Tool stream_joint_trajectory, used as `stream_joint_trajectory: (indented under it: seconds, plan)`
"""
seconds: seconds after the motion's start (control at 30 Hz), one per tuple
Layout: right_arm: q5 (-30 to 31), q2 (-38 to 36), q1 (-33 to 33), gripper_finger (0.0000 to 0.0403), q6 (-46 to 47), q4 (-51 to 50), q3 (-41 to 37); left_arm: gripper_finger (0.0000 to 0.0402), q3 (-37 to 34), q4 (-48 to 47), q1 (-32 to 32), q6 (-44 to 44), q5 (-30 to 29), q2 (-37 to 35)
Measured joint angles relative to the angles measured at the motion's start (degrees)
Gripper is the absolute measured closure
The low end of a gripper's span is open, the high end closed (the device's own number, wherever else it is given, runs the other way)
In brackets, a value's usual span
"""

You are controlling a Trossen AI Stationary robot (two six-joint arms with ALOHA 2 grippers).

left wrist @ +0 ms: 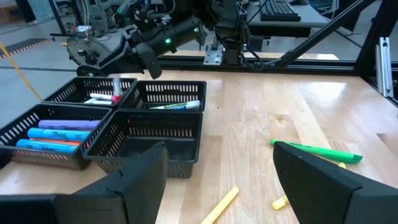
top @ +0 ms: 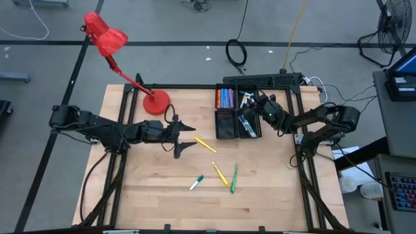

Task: Pick & Place Markers
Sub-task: Put the green and white highlighter pen into the top right black bin

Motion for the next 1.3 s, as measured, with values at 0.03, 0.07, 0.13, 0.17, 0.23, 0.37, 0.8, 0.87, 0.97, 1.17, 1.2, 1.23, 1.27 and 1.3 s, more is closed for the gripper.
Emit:
stream_joint_trajectory:
  seconds: [0.03, 0.07, 0.13, 0.17, 0.23, 0.37, 0.8, 0.87, 0.97, 1.17, 1.2, 1.23, 1.27, 1.3]
  plan:
    - [0.0, 0.0, 0.0, 0.0264, 0.6, 0.2, 0.0, 0.0107, 0.0, -0.1, 0.0, 0.0, 0.0, 0.0]
    - [0.0, 0.0, 0.0, 0.0252, 1.1, 0.5, 0.0, 0.0107, 0.0, -0.2, 0.0, -0.3, 0.0, 0.0]
    - [-0.1, 0.0, 0.0, 0.0231, 2.0, 0.5, 0.0, 0.0107, 0.0, -0.2, 0.0, -0.9, 0.0, 0.0]
    - [-0.1, 0.0, 0.1, 0.0223, 2.1, 0.8, 0.0, 0.0107, 0.0, -0.3, 0.0, -1.1, 0.2, 0.0]
    - [-0.6, 0.0, 0.8, 0.0209, 1.8, 2.8, 0.0, 0.0107, 0.0, -1.0, -0.2, -2.0, 1.9, 0.0]
    - [-5.8, -1.0, 3.7, 0.0195, -1.9, 11.0, 0.0, 0.0108, 1.0, -6.5, -4.5, -6.4, 7.0, 0.0]
    - [-6.0, -16.2, 16.7, 0.0199, -10.5, 15.6, 0.1, 0.0108, 22.0, -39.4, -26.0, -29.6, -6.0, 21.5]
    - [-6.0, -17.9, 18.7, 0.02, -12.1, 16.1, 0.1, 0.0108, 24.6, -38.7, -26.1, -29.8, -4.5, 25.8]
    - [-4.2, -20.3, 21.3, 0.02, -14.7, 15.8, 0.1, 0.0108, 28.4, -39.3, -25.3, -30.3, -0.4, 31.1]
    - [-1.2, -23.0, 23.9, 0.02, -22.4, 16.2, 0.1, 0.0108, 32.1, -40.1, -21.9, -32.5, 10.2, 36.2]
    - [-1.2, -23.3, 23.9, 0.02, -23.2, 16.2, 0.1, 0.0108, 32.1, -40.2, -21.3, -33.2, 11.2, 36.5]
    - [-1.2, -23.6, 23.9, 0.02, -23.6, 16.2, 0.1, 0.0108, 32.1, -40.5, -20.8, -33.8, 12.0, 36.7]
    - [-1.2, -23.7, 23.9, 0.02, -24.0, 16.4, 0.1, 0.0108, 32.2, -41.2, -20.4, -34.3, 12.5, 36.9]
    - [-1.2, -23.7, 23.9, 0.02, -24.8, 17.0, 0.1, 0.0108, 32.3, -41.9, -20.0, -34.9, 12.6, 37.1]
